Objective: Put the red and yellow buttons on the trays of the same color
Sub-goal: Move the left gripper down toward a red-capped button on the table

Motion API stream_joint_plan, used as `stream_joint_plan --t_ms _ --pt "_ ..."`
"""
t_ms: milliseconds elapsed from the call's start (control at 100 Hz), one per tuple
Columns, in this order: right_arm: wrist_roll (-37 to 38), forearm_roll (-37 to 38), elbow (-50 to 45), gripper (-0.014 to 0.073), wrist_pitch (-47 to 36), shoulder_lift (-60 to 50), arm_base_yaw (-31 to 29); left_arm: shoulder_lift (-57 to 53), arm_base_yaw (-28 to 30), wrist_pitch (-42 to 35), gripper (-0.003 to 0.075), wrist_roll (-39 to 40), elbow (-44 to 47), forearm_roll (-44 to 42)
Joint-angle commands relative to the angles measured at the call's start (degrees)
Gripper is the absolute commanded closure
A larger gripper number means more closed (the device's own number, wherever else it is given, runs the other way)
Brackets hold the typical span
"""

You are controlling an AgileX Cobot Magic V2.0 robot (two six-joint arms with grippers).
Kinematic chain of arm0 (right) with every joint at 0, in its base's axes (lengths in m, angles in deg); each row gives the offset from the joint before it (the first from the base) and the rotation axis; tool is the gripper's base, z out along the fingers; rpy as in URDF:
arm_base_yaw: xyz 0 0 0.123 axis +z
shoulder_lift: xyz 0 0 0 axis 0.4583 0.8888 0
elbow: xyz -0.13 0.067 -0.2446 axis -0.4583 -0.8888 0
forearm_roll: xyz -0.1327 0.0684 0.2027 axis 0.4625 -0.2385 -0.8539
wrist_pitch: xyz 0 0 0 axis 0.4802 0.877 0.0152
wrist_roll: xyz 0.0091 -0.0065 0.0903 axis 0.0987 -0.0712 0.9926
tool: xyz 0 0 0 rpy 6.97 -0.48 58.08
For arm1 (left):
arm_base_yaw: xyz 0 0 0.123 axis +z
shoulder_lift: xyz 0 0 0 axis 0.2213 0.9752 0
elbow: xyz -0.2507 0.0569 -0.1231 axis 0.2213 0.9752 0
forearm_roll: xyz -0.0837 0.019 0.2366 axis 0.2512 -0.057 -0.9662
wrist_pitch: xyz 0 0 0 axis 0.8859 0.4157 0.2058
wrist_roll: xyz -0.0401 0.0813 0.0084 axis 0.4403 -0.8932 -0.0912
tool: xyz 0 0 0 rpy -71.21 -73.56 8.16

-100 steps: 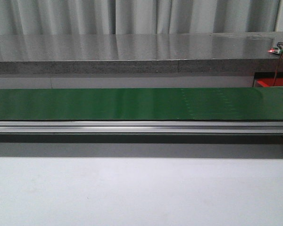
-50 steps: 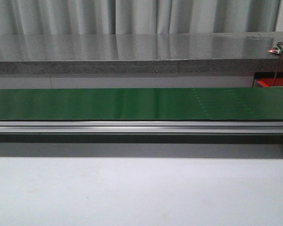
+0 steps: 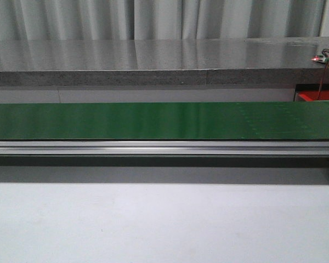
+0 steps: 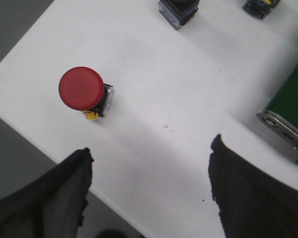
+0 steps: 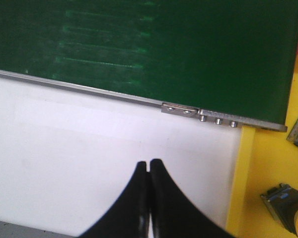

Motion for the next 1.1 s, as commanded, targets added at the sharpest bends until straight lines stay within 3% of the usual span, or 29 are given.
stream_joint_plan --t_ms 0,270,590,1090 --pt "-0.4 0.1 1.8 0.0667 -2.3 -1.5 -0.1 -0.8 0.3 -3.2 0.0171 2.7 -2.1 0.2" --pt "-0.4 0.1 1.8 0.0667 -2.3 -1.5 -0.1 1.9 2.2 -5.2 0.0173 7.0 -2.1 -2.6" --pt "-0.4 0.1 1.8 0.0667 -2.4 -1.5 -0.1 2.7 8.9 -6.2 0.0173 7.1 -2.7 -3.5" --pt "-0.4 0.1 1.8 0.0667 -2.4 -1.5 -0.1 11.9 8.9 -10.8 0.0173 5.1 -5.9 -1.8"
